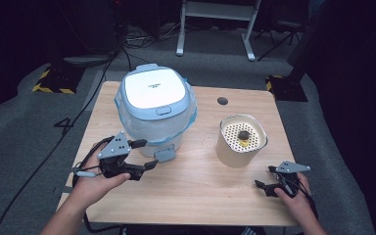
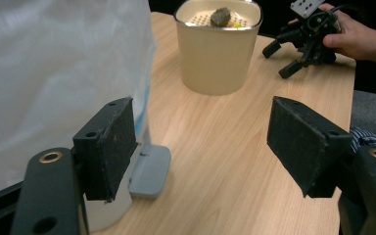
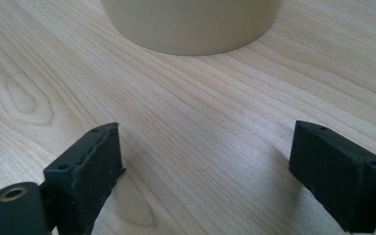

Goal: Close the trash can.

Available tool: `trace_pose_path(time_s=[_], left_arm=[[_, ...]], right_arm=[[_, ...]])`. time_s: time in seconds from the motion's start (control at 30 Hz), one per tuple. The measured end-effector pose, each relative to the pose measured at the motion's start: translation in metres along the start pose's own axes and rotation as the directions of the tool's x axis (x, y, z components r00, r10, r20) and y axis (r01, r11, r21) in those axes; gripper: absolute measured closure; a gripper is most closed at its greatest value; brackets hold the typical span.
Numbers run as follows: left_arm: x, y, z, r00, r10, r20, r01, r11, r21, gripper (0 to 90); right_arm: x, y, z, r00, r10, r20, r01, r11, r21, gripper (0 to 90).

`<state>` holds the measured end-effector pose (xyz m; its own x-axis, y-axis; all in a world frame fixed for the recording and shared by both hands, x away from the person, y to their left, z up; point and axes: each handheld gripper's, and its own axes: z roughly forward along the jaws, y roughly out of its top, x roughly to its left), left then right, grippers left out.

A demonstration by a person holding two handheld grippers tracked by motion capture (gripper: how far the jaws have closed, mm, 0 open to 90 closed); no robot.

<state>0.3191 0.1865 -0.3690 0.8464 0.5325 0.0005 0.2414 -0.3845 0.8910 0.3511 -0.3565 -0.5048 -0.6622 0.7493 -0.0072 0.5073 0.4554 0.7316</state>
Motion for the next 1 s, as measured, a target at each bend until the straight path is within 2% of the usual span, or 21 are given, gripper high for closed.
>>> trace_pose_path(time_s=[0.4, 0.57, 0.7, 0.83, 1.0], left_arm=[[-0.002, -0.047, 0.022, 0.9993, -0.013, -0.034, 0.015, 0.9981, 0.060, 24.6], [-0.002, -0.064, 0.033, 0.9984, -0.049, -0.028, 0.051, 0.9942, 0.095, 24.1], [0.001, -0.079, 0.044, 0.9971, -0.070, -0.032, 0.073, 0.9881, 0.135, 23.7], [0.002, -0.092, 0.054, 0.9946, -0.096, -0.039, 0.101, 0.9786, 0.179, 23.3], [0.004, -0.101, 0.060, 0.9909, -0.120, -0.061, 0.130, 0.9661, 0.223, 21.6]], right_arm=[[0.000, 0.000, 0.000, 1.0000, 0.000, 0.000, 0.000, 1.000, -0.001, 12.4], [0.000, 0.000, 0.000, 1.0000, -0.001, 0.001, 0.001, 1.000, -0.001, 12.4], [0.000, 0.000, 0.000, 1.0000, -0.003, 0.002, 0.003, 1.000, -0.001, 12.5], [0.000, 0.000, 0.000, 1.0000, -0.002, 0.002, 0.002, 1.000, -0.001, 12.4], [0.000, 0.000, 0.000, 1.0000, -0.002, 0.001, 0.002, 1.000, -0.001, 12.4]])
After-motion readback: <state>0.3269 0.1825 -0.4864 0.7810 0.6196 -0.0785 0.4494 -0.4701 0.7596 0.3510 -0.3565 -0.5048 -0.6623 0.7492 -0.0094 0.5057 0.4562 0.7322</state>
